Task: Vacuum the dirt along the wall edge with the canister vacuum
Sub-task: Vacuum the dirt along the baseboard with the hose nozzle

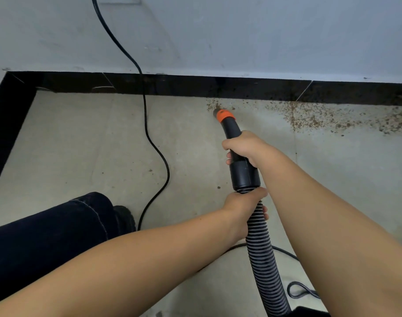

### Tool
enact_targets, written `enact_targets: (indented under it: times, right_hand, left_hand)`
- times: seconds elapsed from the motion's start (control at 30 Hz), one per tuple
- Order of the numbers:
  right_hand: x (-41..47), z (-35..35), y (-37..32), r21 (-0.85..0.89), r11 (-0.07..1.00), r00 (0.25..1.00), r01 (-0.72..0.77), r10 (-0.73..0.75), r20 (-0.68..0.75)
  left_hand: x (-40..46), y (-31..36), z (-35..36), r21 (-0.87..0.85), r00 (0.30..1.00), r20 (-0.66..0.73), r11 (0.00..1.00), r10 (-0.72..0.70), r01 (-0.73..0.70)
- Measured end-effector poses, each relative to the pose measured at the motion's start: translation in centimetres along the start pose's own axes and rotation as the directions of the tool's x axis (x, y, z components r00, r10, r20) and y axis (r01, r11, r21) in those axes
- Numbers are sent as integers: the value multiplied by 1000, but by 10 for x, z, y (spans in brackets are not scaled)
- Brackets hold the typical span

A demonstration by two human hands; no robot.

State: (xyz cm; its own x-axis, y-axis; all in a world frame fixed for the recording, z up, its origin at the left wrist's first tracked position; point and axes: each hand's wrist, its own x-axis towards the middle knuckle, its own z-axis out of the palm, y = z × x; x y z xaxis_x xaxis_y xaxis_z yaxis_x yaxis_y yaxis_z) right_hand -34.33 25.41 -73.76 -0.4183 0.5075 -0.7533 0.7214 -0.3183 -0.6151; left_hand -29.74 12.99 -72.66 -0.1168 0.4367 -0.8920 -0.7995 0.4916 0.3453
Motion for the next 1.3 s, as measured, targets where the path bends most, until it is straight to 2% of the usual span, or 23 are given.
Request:
enact_targets:
  times: [0.23, 0.37, 0.5, 0.77, 0.93, 1.07, 1.3]
  right_hand:
    - [-4, -55, 17, 121, 991, 983, -51, 71, -172]
    - [-3, -78, 22, 174, 982, 965, -68, 109, -237]
    - [2, -74, 14, 151, 987, 973, -55, 86, -212]
    - [9, -12, -6, -40, 999, 1000, -12, 11, -20]
    - [14, 19, -15, -49, 999, 999, 22, -20, 45]
    - [16, 23, -18, -7, 999, 999, 33, -33, 21]
    - [11, -31, -6, 82, 996, 990, -30, 41, -137]
  left_hand:
    - [7, 2, 31, 176, 992, 114, 984, -58, 37]
    - [12, 6, 46, 221, 989, 131, 975, -66, 36]
    - [17, 8, 46, 196, 995, 97, 981, -39, 19]
    - [7, 6, 12, -5, 1000, -11, 1000, 13, -13]
    - [2, 11, -9, -52, 998, -60, 998, 34, -37]
    - [5, 20, -18, -19, 998, -61, 999, 31, -32]
    - [15, 22, 12, 128, 997, 74, 992, -30, 21]
